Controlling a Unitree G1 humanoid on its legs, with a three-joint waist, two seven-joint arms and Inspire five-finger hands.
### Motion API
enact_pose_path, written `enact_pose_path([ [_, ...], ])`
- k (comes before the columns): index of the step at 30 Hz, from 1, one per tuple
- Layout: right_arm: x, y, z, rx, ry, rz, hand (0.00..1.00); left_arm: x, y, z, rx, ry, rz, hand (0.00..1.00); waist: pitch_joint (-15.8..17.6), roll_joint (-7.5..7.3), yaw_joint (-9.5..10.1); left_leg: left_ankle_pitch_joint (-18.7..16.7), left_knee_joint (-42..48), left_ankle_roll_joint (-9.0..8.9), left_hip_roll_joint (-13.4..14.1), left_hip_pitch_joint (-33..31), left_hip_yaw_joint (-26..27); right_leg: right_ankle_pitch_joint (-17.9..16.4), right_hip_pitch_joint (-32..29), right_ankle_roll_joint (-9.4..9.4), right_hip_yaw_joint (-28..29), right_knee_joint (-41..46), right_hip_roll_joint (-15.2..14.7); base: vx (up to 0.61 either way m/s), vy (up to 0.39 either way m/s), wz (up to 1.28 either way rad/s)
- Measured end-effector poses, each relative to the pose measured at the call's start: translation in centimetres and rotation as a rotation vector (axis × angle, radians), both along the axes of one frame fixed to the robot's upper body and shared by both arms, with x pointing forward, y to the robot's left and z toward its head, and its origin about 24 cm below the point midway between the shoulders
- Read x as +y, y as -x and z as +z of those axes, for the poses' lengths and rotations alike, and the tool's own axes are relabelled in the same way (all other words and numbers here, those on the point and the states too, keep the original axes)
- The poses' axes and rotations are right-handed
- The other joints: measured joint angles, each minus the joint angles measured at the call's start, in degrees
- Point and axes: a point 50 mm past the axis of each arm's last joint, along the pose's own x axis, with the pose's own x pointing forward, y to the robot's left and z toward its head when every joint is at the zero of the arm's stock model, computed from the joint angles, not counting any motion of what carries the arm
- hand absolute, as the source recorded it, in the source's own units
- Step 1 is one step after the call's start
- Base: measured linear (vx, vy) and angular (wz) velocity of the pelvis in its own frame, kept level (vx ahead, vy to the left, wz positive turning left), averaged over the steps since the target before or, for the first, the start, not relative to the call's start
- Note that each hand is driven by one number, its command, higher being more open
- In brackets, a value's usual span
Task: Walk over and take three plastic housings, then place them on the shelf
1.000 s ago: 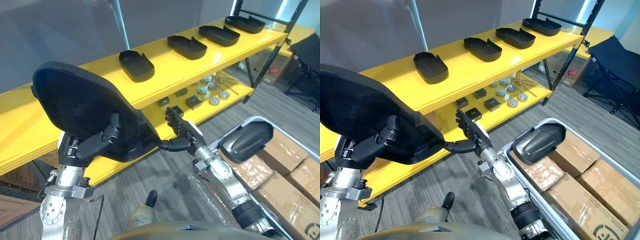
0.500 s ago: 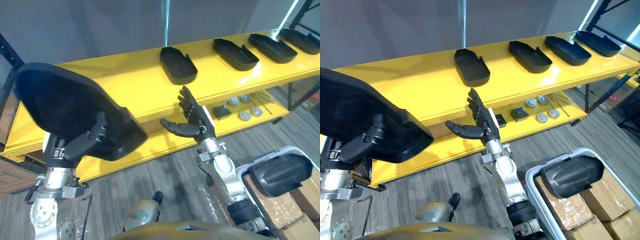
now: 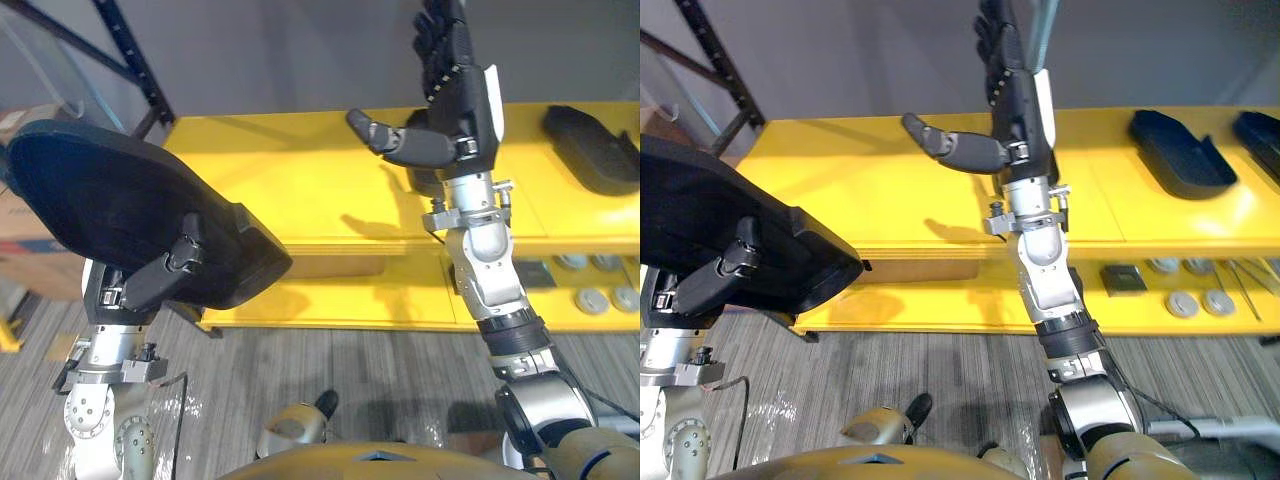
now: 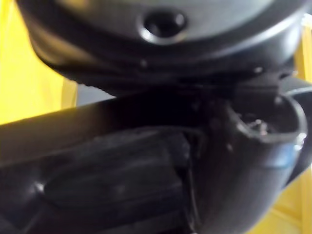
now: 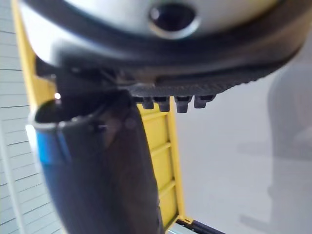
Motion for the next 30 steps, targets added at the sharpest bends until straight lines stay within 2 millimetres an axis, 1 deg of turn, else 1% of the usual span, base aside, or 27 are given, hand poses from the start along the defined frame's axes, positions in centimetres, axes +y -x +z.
enact_pose_path([
  [1, -0.8, 0.1, -0.7, 0.036, -0.001, -0.025, 1.0, -0.3, -0.1, 0.0, -0.001, 0.0, -0.021, 0.0, -0.04, -0.13, -0.53, 0.01, 1.54, 1.81, 1.93, -1.36, 7.18, 0.1, 0.78, -0.15, -1.94, -0.28, -0.23, 0.26, -0.057, 1.08],
  [2, -1.6, 0.3, -1.6, 0.081, -0.004, -0.053, 1.0, -0.9, -0.4, -0.2, 0.002, 0.008, -0.052, 0.0, -0.16, 0.04, -1.65, 0.11, 2.96, 2.19, 3.24, -2.25, 15.28, 0.1, 1.64, -0.16, -4.14, 0.03, -0.56, 0.22, 0.0, 1.37],
  [3, -2.9, 0.8, -3.1, 0.15, -0.011, -0.099, 1.0, -2.0, -0.9, -0.4, 0.003, 0.024, -0.105, 0.0, -0.3, 0.18, -2.72, 0.78, 3.54, 3.64, 3.63, -2.14, 24.63, 0.08, 2.09, -0.17, -5.92, 1.69, -1.26, 0.16, 0.074, 1.44],
  [4, -3.8, 1.2, -4.0, 0.196, -0.015, -0.128, 1.0, -3.0, -1.3, -0.5, -0.001, 0.039, -0.149, 0.0, -0.33, 0.29, -3.92, 1.75, 3.14, 5.38, 3.57, -2.15, 28.39, -0.35, 0.87, -0.11, -6.57, 4.23, -2.07, 0.12, 0.129, 1.32],
  [5, -4.4, 1.5, -4.9, 0.237, -0.018, -0.142, 1.0, -3.7, -1.7, -0.4, -0.009, 0.047, -0.18, 0.0, -0.38, 0.22, -4.79, 1.81, 2.09, 5.46, 3.32, -2.16, 28.57, -0.71, 0.28, 0.34, -6.53, 4.73, -2.3, 0.06, 0.141, 0.98],
  [6, -4.6, 2.0, -6.0, 0.273, -0.023, -0.143, 1.0, -4.3, -2.2, -0.3, -0.015, 0.055, -0.199, 0.0, -0.61, -0.76, -5.35, 1.27, 0.72, 4.58, 2.41, -2.11, 27.65, -0.68, 0.04, 0.96, -5.15, 3.08, -2.73, 0.06, 0.131, 0.63],
  [7, -4.3, 2.3, -6.8, 0.303, -0.033, -0.121, 1.0, -4.5, -2.4, -0.6, -0.002, 0.073, -0.192, 0.0, -0.49, -1.0, -6.26, 1.13, 0.56, 4.18, 2.05, -2.05, 27.63, -0.91, 0.86, 1.31, -4.49, 2.26, -2.67, 0.06, 0.079, 0.18],
  [8, -4.1, 2.4, -7.1, 0.316, -0.045, -0.107, 1.0, -4.5, -2.3, -0.9, 0.011, 0.081, -0.182, 0.0, -0.49, -1.0, -6.3, 1.13, 0.55, 4.18, 2.06, -1.81, 28.2, -0.78, 0.94, 1.48, -4.19, 1.94, -2.65, 0.06, 0.05, -0.24],
  [9, -3.8, 2.6, -7.6, 0.334, -0.062, -0.093, 1.0, -4.3, -2.2, -1.1, 0.033, 0.09, -0.167, 0.0, -0.48, -0.96, -6.68, 0.98, 0.47, 4.01, 2.07, -1.07, 28.99, -0.33, 1.65, 2.18, -3.46, 0.98, -2.55, 0.0, 0.008, -0.38],
  [10, -3.9, 2.8, -8.0, 0.346, -0.093, -0.088, 1.0, -4.3, -2.1, -1.3, 0.043, 0.092, -0.168, 0.0, -0.49, -0.92, -7.47, 0.62, 0.15, 3.46, 2.06, -0.01, 29.27, -0.08, 2.9, 2.57, -2.95, -0.22, -2.3, -0.02, 0.005, -0.32],
  [11, -3.9, 3.0, -8.1, 0.348, -0.106, -0.089, 1.0, -4.4, -2.1, -1.3, 0.045, 0.092, -0.17, 0.0, -0.49, -0.92, -7.75, 0.54, -0.17, 3.24, 2.04, 0.59, 29.55, 0.03, 3.4, 2.74, -2.49, -0.68, -2.23, -0.05, 0.003, -0.3],
  [13, -3.8, 4.1, -7.6, 0.318, -0.115, -0.094, 1.0, -4.4, -1.9, -1.4, 0.055, 0.082, -0.173, 0.0, -0.64, -0.65, -8.31, 0.84, -3.27, 2.05, 1.72, 2.56, 31.03, 0.14, 3.92, 2.95, -0.88, -1.93, -2.13, -0.09, 0.012, -0.35],
  [14, -3.8, 4.3, -7.4, 0.308, -0.117, -0.094, 1.0, -4.4, -1.9, -1.4, 0.057, 0.07, -0.17, 0.0, -0.68, -0.58, -8.69, 1.03, -4.18, 2.04, 1.58, 2.81, 31.28, 0.18, 3.92, 3.03, -0.62, -2.52, -2.01, -0.11, 0.021, -0.2],
  [15, -3.6, 4.6, -7.0, 0.291, -0.124, -0.092, 1.0, -4.5, -1.8, -1.3, 0.063, 0.05, -0.167, 0.0, -0.8, -0.37, -9.69, 1.84, -5.95, 1.6, 1.42, 2.95, 31.58, 0.25, 3.71, 3.11, -0.53, -3.51, -1.74, -0.09, 0.02, -0.1],
  [16, -3.6, 4.7, -6.9, 0.284, -0.128, -0.093, 1.0, -4.5, -1.8, -1.3, 0.065, 0.051, -0.169, 0.0, -0.82, -0.3, -10.08, 2.11, -6.82, 1.27, 1.33, 3.13, 31.77, 0.3, 3.51, 3.06, -0.49, -3.78, -1.69, -0.1, 0.041, -0.02],
  [17, -3.6, 5.0, -7.0, 0.284, -0.136, -0.095, 1.0, -4.5, -1.8, -1.4, 0.081, 0.053, -0.17, 0.0, -0.87, -0.18, -11.16, 2.4, -9.0, 1.0, 1.13, 4.1, 32.8, 0.66, 3.45, 2.96, -0.44, -4.46, -1.67, -0.06, 0.037, 0.01],
  [19, -3.7, 5.4, -7.3, 0.291, -0.147, -0.102, 1.0, -4.5, -1.8, -1.5, 0.091, 0.048, -0.162, 0.0, -1.17, 0.34, -11.32, 4.38, -10.64, 1.41, 1.23, 4.65, 33.3, 0.76, 3.11, 2.96, -0.35, -4.38, -1.48, -0.02, 0.035, 0.0],
  [20, -3.9, 5.9, -7.7, 0.306, -0.151, -0.113, 1.0, -4.4, -1.8, -1.6, 0.108, 0.027, -0.141, 0.0, -1.52, 0.82, -11.37, 5.3, -11.03, 2.0, 1.15, 4.54, 33.4, 0.86, 2.73, 3.02, -0.32, -4.38, -1.4, 0.0, 0.0, 0.0],
  [21, -4.0, 5.9, -7.8, 0.308, -0.151, -0.113, 1.0, -4.4, -1.9, -1.6, 0.111, 0.029, -0.138, 0.0, -1.53, 0.86, -11.36, 5.3, -10.9, 2.01, 1.15, 4.41, 33.43, 0.88, 2.65, 3.03, -0.29, -4.38, -1.42, 0.03, 0.03, 0.04],
  [23, -4.1, 6.2, -8.1, 0.325, -0.15, -0.109, 1.0, -4.3, -1.9, -1.6, 0.12, 0.037, -0.12, 0.0, -1.35, 0.85, -11.46, 2.84, -4.7, 2.37, 1.9, 1.43, 33.37, 1.25, 2.42, 3.21, -0.16, -4.42, -1.61, 0.04, 0.008, -0.02],
  [24, -4.0, 6.3, -8.4, 0.337, -0.156, -0.09, 1.0, -4.1, -2.1, -1.8, 0.134, 0.033, -0.098, 0.0, -0.68, 1.38, -11.09, -1.35, 5.65, 1.4, 4.03, -2.22, 33.03, 1.77, 2.79, 3.91, 0.72, -4.57, -1.27, 0.01, 0.017, -0.21],
  [25, -3.9, 6.2, -8.3, 0.338, -0.146, -0.078, 1.0, -3.8, -2.2, -1.9, 0.147, 0.013, -0.078, 0.0, -0.12, 1.84, -10.94, -2.85, 10.21, 0.32, 4.98, -3.39, 31.74, 1.81, 3.51, 3.95, 1.39, -4.84, -0.96, -0.01, 0.026, -0.29],
  [26, -3.7, 6.2, -8.3, 0.338, -0.134, -0.066, 1.0, -3.6, -2.4, -2.1, 0.161, 0.007, -0.066, 0.0, -0.04, 2.0, -10.92, -2.98, 11.38, 0.09, 5.13, -3.57, 30.85, 1.87, 3.83, 3.97, 2.02, -5.15, -0.9, -0.05, 0.044, -0.39],
  [27, -3.4, 6.0, -8.0, 0.33, -0.093, -0.031, 1.0, -3.2, -2.4, -2.4, 0.178, 0.011, -0.037, 0.0, -0.28, 2.57, -11.01, -2.96, 10.4, 0.02, 5.11, -3.02, 30.25, 1.9, 3.28, 3.44, 3.4, -5.28, -0.84, -0.04, 0.038, -0.52],
  [28, -3.3, 5.7, -7.4, 0.309, -0.054, -0.008, 1.0, -2.8, -2.5, -2.4, 0.18, 0.013, -0.013, 0.0, -0.41, 3.08, -11.13, -2.26, 7.26, 0.06, 4.68, -2.41, 29.8, 1.99, 1.85, 3.26, 5.08, -4.86, -0.8, -0.04, 0.029, -0.55],
  [29, -3.2, 5.5, -7.1, 0.3, -0.044, -0.003, 1.0, -2.8, -2.7, -2.3, 0.179, 0.012, -0.005, 0.0, -0.28, 3.08, -11.24, -1.05, 5.52, -0.02, 4.19, -2.12, 29.47, 2.04, 0.84, 3.16, 6.01, -4.48, -0.97, -0.07, 0.006, -0.43],
  [30, -3.2, 5.4, -6.9, 0.288, -0.042, -0.002, 1.0, -2.8, -3.2, -2.2, 0.175, 0.008, 0.001, 0.0, -0.13, 2.85, -11.7, 0.93, 2.8, -1.16, 3.24, -1.78, 28.19, 2.22, -0.9, 2.98, 7.24, -3.93, -1.6, -0.06, -0.015, -0.51],
])
